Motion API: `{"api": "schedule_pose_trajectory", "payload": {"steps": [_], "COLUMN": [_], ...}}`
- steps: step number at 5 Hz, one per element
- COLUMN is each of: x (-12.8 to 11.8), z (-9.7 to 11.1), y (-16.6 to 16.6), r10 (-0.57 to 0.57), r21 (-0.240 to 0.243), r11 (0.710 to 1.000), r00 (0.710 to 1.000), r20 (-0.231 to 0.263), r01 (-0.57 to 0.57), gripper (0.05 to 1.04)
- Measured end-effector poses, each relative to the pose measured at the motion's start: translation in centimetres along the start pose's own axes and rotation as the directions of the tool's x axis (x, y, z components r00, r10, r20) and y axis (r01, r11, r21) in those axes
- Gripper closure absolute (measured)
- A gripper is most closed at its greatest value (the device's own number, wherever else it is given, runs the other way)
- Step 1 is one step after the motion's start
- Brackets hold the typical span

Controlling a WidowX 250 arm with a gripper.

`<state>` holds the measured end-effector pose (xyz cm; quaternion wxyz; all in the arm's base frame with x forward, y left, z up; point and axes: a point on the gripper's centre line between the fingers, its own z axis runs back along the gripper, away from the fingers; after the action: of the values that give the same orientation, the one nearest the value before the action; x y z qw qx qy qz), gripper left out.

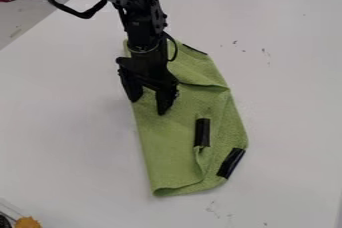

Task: Move the cloth from bottom to the top

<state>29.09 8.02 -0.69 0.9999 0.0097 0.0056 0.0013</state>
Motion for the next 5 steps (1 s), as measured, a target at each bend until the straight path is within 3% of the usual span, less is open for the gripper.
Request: {"api": "schedule_pose_trajectory", "payload": {"steps": [1, 2, 5], "x": [-0.4, -2.0, 0.9], "z": [0.5, 1.1, 7.4], "y": [0.2, 0.4, -0.2], "r10": [0.001, 0.022, 0.104], "r21": [0.013, 0.029, 0.061], "r11": [1.000, 0.999, 0.993], "r00": [1.000, 0.998, 0.994], "r20": [-0.014, -0.065, 0.015], "r01": [-0.001, -0.020, -0.105], "gripper": [0.086, 0.085, 0.085]}}
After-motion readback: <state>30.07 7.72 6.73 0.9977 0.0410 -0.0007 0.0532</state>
